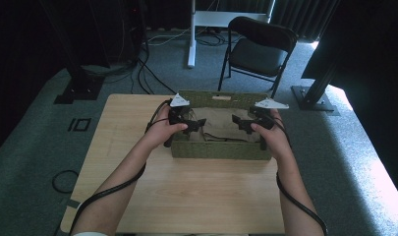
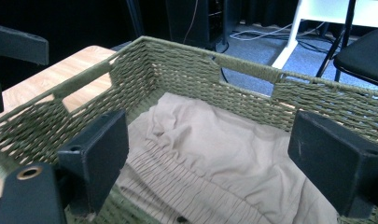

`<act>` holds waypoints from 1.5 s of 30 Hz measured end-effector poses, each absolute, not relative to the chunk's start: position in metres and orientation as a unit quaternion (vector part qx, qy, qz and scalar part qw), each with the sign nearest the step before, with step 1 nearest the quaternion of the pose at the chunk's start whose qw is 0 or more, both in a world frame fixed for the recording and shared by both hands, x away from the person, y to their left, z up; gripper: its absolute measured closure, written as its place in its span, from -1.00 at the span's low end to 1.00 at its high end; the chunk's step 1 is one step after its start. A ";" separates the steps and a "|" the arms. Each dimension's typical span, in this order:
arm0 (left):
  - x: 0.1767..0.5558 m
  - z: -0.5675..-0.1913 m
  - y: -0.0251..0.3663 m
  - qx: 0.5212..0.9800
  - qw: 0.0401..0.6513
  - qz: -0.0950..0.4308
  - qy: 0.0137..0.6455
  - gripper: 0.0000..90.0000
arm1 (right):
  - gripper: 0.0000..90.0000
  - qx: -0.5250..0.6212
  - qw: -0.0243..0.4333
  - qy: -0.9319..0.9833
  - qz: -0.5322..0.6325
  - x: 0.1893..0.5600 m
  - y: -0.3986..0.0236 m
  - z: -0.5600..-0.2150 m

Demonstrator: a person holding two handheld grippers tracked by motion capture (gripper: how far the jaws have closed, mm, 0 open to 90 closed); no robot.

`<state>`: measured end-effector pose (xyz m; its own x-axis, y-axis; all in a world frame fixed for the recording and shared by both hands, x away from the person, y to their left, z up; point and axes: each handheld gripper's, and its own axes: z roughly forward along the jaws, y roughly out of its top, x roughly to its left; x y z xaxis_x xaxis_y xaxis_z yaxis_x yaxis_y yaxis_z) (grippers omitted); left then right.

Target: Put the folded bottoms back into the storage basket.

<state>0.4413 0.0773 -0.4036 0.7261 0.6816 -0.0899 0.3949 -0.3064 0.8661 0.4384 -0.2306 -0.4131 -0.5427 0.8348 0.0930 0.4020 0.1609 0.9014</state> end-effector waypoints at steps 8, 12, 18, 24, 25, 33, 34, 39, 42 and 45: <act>0.419 -0.402 0.082 0.795 0.491 0.147 0.325 -0.65 | -0.74 0.395 0.222 0.741 0.495 0.414 -0.230 -0.415; 0.408 -0.403 0.083 0.796 0.495 0.145 0.318 -0.65 | -0.74 0.387 0.221 0.744 0.498 0.403 -0.229 -0.416; 0.391 -0.407 0.082 0.801 0.497 0.142 0.303 -0.65 | -0.74 0.369 0.224 0.753 0.496 0.387 -0.229 -0.420; 0.372 -0.413 0.082 0.809 0.496 0.141 0.284 -0.65 | -0.75 0.363 0.218 0.757 0.497 0.374 -0.232 -0.430; 0.368 -0.414 0.082 0.811 0.494 0.141 0.279 -0.65 | -0.76 0.362 0.217 0.758 0.498 0.370 -0.233 -0.433; 0.351 -0.427 0.084 0.817 0.492 0.138 0.269 -0.65 | -0.76 0.354 0.210 0.759 0.504 0.351 -0.238 -0.446; 0.351 -0.427 0.084 0.817 0.492 0.138 0.269 -0.65 | -0.76 0.354 0.210 0.759 0.504 0.351 -0.238 -0.446; 0.337 -0.440 0.088 0.820 0.490 0.130 0.266 -0.65 | -0.76 0.347 0.203 0.765 0.503 0.336 -0.242 -0.457; 0.333 -0.444 0.088 0.820 0.490 0.129 0.265 -0.65 | -0.76 0.345 0.202 0.769 0.498 0.332 -0.243 -0.461; 0.326 -0.451 0.091 0.823 0.486 0.132 0.263 -0.65 | -0.76 0.350 0.197 0.770 0.496 0.325 -0.246 -0.471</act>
<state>0.3257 0.0915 -0.4509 0.8271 0.5608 -0.0372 0.3036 -0.3901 0.8693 0.3249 -0.2456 -0.4707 -0.6777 0.7340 0.0431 0.3433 0.2640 0.9013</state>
